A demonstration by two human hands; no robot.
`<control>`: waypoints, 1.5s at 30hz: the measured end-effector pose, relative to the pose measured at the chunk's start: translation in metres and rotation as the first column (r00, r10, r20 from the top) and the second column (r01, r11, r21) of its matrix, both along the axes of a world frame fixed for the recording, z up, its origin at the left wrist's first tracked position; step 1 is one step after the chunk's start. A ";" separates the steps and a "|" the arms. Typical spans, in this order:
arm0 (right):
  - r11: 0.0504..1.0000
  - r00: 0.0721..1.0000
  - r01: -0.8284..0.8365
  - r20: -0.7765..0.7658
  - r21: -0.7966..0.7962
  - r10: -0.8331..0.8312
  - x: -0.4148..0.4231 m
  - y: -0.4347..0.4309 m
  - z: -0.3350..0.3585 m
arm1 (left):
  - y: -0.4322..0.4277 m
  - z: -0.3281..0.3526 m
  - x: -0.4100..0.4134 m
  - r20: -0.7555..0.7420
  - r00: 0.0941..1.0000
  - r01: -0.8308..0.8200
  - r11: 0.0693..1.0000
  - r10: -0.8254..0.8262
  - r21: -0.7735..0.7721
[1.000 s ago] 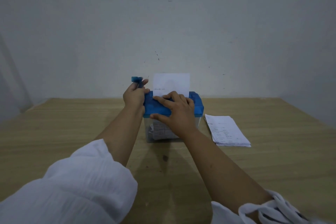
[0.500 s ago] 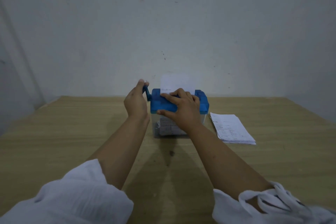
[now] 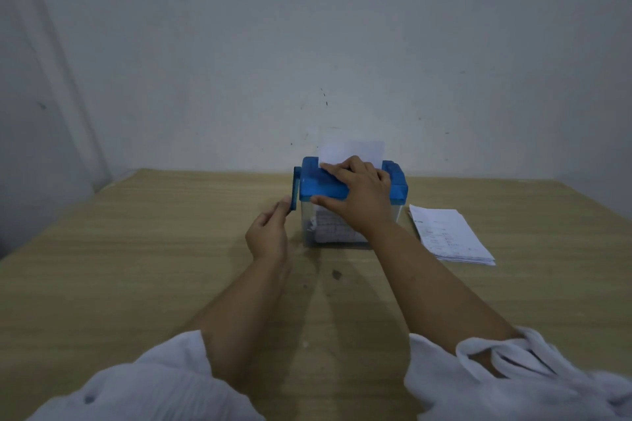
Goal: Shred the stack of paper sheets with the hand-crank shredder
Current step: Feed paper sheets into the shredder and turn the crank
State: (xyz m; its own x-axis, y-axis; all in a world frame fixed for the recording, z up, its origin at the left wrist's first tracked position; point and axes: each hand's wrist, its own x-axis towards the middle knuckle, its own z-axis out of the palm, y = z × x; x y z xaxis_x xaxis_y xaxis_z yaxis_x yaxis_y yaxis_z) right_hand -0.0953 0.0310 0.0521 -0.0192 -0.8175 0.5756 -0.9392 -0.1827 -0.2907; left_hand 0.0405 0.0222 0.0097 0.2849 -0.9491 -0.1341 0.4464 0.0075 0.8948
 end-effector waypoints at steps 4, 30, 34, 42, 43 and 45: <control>1.000 1.000 -0.007 0.012 -0.015 0.007 0.000 0.000 0.000 | -0.018 -0.009 0.006 -0.044 0.993 0.115 0.985 -0.111 0.126; 0.998 1.000 0.000 -0.018 -0.062 -0.001 0.000 -0.005 -0.004 | -0.051 0.090 -0.020 0.082 0.843 0.486 0.818 -0.532 0.308; 0.999 1.000 -0.007 -0.003 -0.048 0.007 -0.001 -0.005 -0.003 | -0.060 0.084 -0.017 0.044 0.853 0.492 0.830 -0.520 0.263; 0.999 0.999 -0.019 0.025 -0.031 0.019 0.000 -0.003 -0.001 | -0.070 0.080 -0.021 0.042 0.921 0.377 0.914 -0.387 0.147; 0.999 0.999 -0.021 0.032 -0.034 0.022 0.000 -0.003 -0.001 | -0.070 0.080 -0.021 0.017 0.924 0.377 0.918 -0.382 0.125; 0.999 0.999 -0.019 0.030 -0.027 0.019 -0.001 -0.004 -0.001 | -0.071 0.077 -0.024 -0.012 0.925 0.380 0.923 -0.380 0.059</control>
State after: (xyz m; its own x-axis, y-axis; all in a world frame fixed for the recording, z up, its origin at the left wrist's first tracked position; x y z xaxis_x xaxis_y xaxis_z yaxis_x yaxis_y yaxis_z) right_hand -0.0959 0.0270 0.0511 -0.0215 -0.8020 0.5970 -0.9264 -0.2086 -0.3136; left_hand 0.0167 -0.0485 0.0866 -0.0961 -0.9764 -0.1932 0.4058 -0.2157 0.8881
